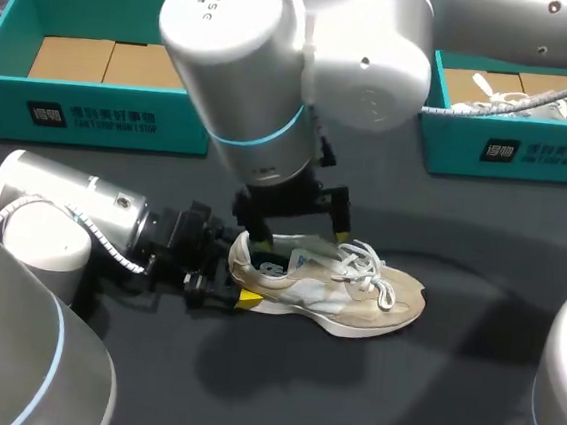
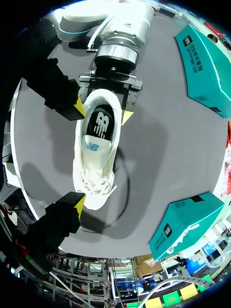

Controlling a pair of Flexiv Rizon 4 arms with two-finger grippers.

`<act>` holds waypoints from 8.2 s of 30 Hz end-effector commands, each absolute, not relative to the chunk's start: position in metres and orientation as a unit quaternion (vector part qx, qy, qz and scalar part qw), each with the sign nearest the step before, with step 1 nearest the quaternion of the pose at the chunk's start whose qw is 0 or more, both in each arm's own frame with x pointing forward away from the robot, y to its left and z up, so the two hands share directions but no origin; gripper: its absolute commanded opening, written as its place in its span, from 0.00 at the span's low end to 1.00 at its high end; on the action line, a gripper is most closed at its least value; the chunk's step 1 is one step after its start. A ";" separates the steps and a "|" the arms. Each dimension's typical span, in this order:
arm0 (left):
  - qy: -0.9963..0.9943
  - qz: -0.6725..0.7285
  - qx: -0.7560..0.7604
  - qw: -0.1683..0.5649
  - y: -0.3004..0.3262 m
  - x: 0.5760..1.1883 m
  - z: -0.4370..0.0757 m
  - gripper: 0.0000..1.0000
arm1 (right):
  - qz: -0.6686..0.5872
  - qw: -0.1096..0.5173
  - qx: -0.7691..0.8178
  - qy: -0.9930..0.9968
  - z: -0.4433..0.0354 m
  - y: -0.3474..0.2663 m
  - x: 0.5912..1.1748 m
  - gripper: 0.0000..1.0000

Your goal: Take the shoe out of the shoebox, open the shoe tongue, remove and reinsert the insole, then place the shoe into the shoebox

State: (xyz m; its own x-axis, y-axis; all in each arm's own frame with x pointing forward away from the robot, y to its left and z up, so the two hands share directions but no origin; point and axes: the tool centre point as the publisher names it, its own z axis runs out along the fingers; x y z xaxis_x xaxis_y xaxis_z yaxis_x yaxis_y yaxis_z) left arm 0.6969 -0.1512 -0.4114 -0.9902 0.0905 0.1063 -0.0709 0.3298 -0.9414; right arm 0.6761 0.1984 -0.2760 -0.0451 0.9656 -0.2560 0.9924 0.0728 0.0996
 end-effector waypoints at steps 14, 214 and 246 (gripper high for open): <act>-0.813 0.578 -0.006 0.070 -0.153 0.696 -0.416 0.00 | -0.110 0.207 0.793 0.562 -0.321 0.210 0.674 1.00; -0.813 0.578 -0.006 0.070 -0.153 0.696 -0.416 0.00 | -0.044 -0.043 0.769 0.636 -0.347 0.045 0.658 0.27; -0.813 0.578 -0.006 0.070 -0.153 0.696 -0.416 0.00 | -0.108 0.090 0.810 0.569 -0.301 0.020 0.663 0.42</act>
State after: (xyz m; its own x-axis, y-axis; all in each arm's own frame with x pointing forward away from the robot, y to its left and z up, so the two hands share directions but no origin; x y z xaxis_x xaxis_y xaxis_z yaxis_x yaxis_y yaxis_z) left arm 0.6964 -0.1522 -0.4113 -0.9902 0.0902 0.1062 -0.0709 0.3300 -0.9413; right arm 0.6698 0.0207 -0.3344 0.3267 0.9030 -0.2789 0.9385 -0.3449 -0.0174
